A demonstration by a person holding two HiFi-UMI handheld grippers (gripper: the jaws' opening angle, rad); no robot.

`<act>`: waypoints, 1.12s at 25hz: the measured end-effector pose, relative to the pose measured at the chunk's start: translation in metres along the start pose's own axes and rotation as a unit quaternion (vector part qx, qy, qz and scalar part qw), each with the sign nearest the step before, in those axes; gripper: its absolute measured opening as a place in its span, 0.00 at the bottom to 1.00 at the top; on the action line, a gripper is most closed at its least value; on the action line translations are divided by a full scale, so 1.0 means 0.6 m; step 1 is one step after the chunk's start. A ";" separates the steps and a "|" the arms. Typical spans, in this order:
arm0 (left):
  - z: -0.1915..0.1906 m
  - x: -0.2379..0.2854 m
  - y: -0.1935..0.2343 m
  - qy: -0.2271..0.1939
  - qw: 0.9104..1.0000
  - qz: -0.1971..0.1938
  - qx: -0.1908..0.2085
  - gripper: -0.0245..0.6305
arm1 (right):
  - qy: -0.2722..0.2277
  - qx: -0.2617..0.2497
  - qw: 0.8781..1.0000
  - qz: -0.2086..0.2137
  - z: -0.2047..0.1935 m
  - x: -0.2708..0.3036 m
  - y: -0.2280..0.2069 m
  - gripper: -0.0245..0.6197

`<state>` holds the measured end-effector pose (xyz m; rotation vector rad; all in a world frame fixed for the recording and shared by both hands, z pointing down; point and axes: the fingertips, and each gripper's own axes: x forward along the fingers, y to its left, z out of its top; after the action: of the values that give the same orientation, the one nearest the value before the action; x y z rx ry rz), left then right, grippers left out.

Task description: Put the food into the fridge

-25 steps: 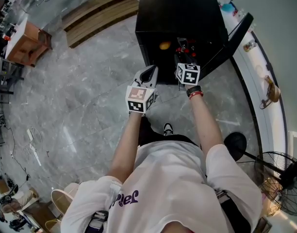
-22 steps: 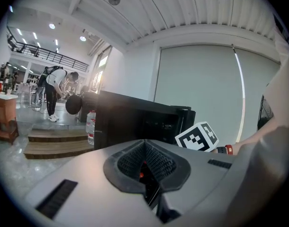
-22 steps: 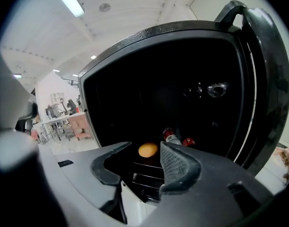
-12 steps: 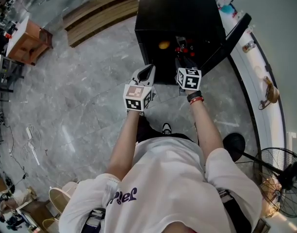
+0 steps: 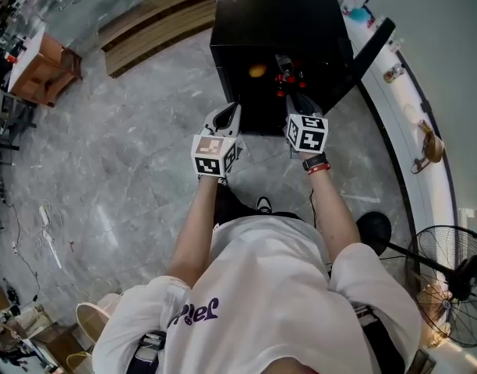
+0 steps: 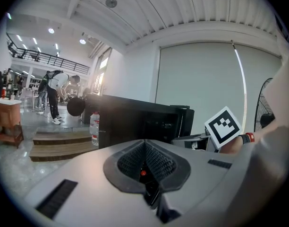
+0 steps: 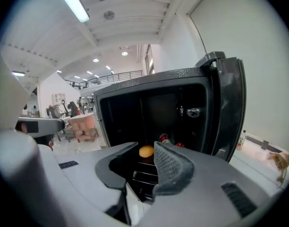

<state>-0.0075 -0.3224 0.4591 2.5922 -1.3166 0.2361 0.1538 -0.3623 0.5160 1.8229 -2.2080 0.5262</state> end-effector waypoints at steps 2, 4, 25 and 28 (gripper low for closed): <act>0.000 -0.005 -0.001 -0.001 1.000 0.003 0.000 0.07 | -0.005 -0.001 1.000 -0.001 0.005 -0.016 -0.003 0.21; 0.000 -0.010 0.001 -0.002 1.000 0.007 0.000 0.07 | -0.008 -0.003 1.000 0.000 0.009 -0.031 -0.005 0.20; 0.042 -0.066 0.001 -0.022 0.998 0.042 0.031 0.07 | -0.059 -0.007 0.998 0.007 0.063 -0.158 -0.016 0.09; 0.043 -0.073 -0.005 -0.024 0.998 0.044 0.034 0.07 | -0.064 -0.003 0.998 0.005 0.064 -0.173 -0.022 0.07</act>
<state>-0.0297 -0.2940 0.4236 2.6131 -1.4658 0.2387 0.1895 -0.2876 0.4416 1.8919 -2.2993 0.4138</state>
